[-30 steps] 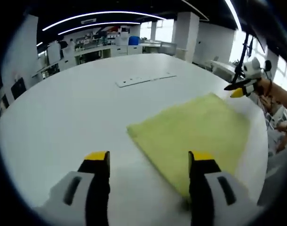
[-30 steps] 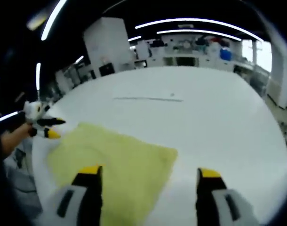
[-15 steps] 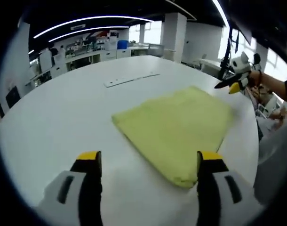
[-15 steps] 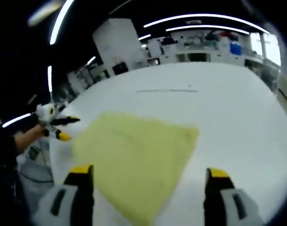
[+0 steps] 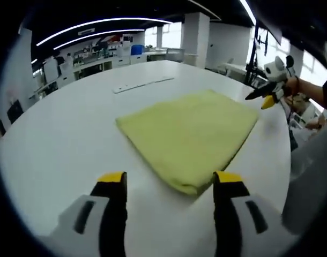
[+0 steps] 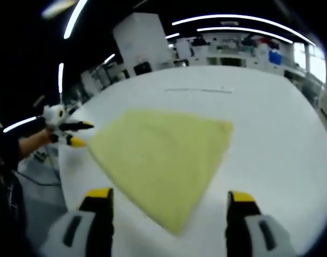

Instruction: Fold the garment on the visible template until the final outline fits inside the template.

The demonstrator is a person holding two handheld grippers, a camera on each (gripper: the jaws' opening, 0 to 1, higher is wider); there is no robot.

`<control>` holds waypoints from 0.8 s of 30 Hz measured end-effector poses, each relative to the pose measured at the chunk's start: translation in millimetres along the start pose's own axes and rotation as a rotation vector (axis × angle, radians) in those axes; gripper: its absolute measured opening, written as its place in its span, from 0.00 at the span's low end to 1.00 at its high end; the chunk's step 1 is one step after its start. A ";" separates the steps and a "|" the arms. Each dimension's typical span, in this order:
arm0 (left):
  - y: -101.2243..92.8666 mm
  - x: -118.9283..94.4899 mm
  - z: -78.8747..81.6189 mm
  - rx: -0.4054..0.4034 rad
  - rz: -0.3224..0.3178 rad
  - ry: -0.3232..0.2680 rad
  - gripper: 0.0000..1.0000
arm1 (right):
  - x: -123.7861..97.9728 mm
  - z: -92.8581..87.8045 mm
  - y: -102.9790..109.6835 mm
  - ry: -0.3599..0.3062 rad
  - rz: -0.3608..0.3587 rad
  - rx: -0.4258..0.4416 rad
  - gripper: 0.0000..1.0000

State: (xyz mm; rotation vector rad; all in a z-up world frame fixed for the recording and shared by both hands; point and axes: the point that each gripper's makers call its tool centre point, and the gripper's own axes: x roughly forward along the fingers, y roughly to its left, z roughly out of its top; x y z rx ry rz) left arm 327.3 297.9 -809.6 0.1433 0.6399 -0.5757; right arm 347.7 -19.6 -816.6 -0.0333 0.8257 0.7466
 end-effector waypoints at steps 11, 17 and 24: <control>-2.0 -2.2 -22.0 -0.050 0.008 0.011 0.31 | 0.0 -24.4 9.4 0.011 -0.016 -0.028 0.60; -13.0 -2.0 -25.3 -0.117 -0.017 0.008 0.13 | -2.2 -31.3 9.9 0.005 -0.026 -0.019 0.47; -17.4 -2.8 -24.3 -0.149 -0.019 -0.008 0.02 | -3.4 -35.9 6.6 -0.005 -0.052 0.004 0.32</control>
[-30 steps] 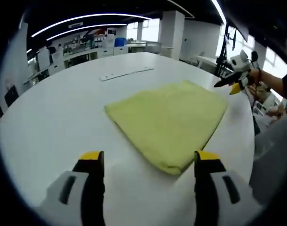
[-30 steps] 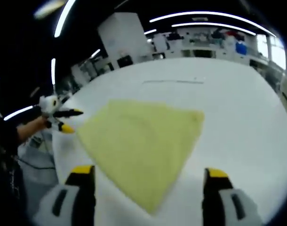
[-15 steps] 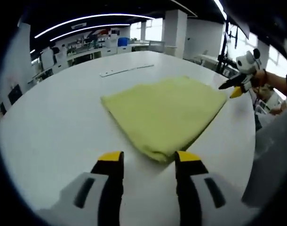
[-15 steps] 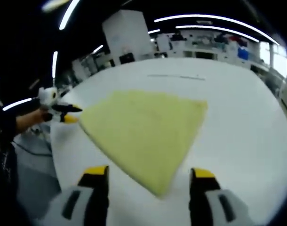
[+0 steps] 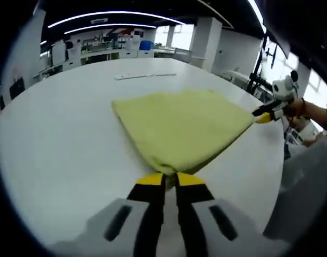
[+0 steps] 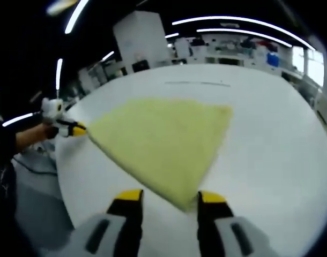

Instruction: Fold the garment on the visible template until the final outline fits inside the template.

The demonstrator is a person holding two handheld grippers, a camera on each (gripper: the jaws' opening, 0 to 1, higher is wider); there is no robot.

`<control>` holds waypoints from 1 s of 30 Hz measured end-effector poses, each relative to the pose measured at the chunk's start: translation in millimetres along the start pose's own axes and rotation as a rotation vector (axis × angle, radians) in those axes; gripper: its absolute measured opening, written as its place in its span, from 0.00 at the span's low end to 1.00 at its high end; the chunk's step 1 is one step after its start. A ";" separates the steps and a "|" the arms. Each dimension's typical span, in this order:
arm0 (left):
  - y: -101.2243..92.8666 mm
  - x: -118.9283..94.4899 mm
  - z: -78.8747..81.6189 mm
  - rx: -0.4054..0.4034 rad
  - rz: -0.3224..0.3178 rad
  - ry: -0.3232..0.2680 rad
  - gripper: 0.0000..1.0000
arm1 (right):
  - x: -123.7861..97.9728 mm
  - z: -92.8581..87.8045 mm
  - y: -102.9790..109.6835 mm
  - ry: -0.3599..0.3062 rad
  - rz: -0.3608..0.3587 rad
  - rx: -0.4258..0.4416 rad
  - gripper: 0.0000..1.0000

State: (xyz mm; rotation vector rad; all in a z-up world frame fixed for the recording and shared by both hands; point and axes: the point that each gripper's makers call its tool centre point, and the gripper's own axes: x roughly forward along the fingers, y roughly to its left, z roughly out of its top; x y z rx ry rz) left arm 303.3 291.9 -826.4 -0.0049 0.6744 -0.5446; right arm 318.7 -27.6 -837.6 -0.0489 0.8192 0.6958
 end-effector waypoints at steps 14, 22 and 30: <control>-0.9 -2.2 -3.1 0.032 -0.010 0.011 0.00 | -3.8 -3.1 -14.1 -0.006 -0.050 0.015 0.00; 12.1 -9.1 -7.1 0.116 0.028 0.049 0.00 | -5.2 -2.5 -19.8 0.006 -0.066 -0.031 0.00; 7.5 -9.3 -8.8 0.015 -0.004 0.009 0.00 | -7.5 2.1 -24.1 0.000 -0.079 -0.041 0.00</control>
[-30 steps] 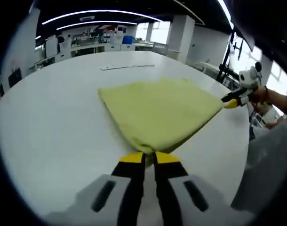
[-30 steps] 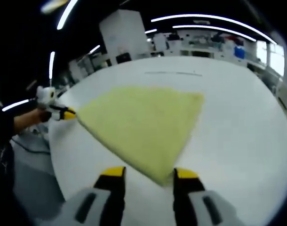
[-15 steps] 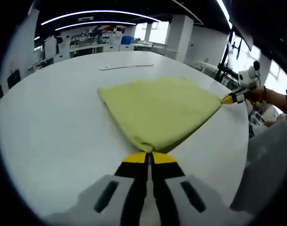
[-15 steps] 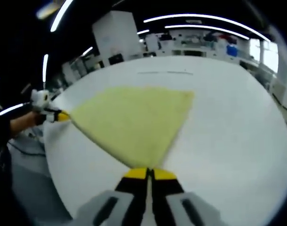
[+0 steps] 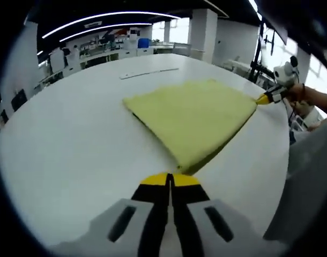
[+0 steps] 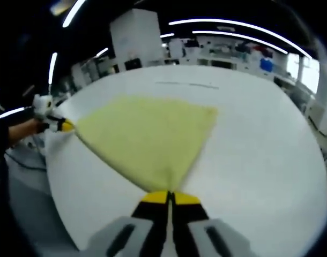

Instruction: Fold the garment on the visible template until the final outline fits inside the template.

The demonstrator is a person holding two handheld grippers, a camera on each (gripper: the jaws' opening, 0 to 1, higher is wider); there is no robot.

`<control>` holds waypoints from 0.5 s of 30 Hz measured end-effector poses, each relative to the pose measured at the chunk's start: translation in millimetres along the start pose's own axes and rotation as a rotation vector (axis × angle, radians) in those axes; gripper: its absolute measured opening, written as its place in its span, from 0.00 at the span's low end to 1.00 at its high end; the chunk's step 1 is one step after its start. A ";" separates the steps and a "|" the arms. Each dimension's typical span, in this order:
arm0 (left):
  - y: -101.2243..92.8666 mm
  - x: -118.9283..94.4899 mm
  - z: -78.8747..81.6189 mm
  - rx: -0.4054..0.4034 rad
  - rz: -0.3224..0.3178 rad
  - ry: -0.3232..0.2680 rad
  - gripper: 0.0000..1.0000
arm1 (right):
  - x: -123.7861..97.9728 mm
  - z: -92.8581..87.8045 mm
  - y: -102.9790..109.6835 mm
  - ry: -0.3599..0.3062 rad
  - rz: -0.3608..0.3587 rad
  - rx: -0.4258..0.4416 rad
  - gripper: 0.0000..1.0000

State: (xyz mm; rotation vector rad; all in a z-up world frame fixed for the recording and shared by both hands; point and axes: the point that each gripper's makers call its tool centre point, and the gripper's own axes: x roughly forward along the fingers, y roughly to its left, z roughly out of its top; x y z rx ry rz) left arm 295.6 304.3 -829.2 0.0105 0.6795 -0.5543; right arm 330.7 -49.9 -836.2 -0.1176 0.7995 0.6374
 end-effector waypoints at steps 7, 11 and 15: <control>-4.7 2.7 -2.8 0.081 0.004 0.037 0.00 | 0.3 0.9 -1.2 0.008 -0.001 0.001 0.00; -10.0 -0.1 -2.6 0.103 -0.014 0.052 0.07 | 0.0 -0.6 -0.2 0.025 0.013 0.014 0.00; -9.4 -1.0 -1.2 0.123 -0.027 0.057 0.14 | -0.9 -0.2 0.1 0.029 0.022 0.024 0.00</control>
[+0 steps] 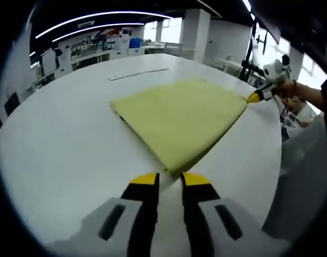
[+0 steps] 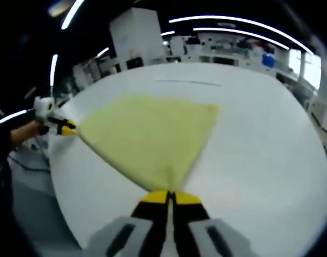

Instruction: Fold the garment on the visible template until the final outline fits inside the template.

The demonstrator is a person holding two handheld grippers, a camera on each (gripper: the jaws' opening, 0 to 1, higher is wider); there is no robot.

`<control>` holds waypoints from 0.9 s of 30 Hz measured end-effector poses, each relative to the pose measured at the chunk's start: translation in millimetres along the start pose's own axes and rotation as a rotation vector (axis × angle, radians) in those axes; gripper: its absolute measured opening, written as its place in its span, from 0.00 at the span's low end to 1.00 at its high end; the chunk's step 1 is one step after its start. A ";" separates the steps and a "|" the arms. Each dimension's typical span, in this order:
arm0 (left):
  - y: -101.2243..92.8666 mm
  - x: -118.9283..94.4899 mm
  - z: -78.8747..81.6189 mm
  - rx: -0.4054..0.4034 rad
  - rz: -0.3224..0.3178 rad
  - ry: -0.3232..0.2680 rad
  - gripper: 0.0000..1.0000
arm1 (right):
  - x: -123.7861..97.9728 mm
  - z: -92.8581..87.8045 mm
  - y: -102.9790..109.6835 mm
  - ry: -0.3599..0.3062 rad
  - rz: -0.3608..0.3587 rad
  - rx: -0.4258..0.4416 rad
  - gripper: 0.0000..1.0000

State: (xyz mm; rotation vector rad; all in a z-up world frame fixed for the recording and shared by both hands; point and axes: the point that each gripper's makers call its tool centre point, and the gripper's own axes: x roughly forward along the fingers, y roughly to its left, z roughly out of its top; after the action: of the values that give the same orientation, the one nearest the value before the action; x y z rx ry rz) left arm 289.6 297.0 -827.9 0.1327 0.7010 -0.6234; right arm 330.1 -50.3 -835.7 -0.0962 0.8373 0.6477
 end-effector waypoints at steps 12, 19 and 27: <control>0.1 4.2 1.0 -0.025 -0.030 0.014 0.00 | -1.1 -0.7 -0.5 0.009 0.014 -0.003 0.00; -3.8 -0.1 -1.0 -0.023 -0.030 0.019 0.00 | -3.2 -3.1 1.4 0.014 0.009 -0.023 0.00; -2.4 -2.2 -4.6 -0.015 -0.022 0.031 0.00 | -5.3 -8.2 4.1 0.036 0.014 -0.048 0.00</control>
State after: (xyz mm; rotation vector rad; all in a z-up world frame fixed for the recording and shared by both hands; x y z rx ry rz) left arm 284.3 297.5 -829.7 0.1215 0.7375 -0.6385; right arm 319.7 -52.3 -836.8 -0.1453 0.8577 0.6809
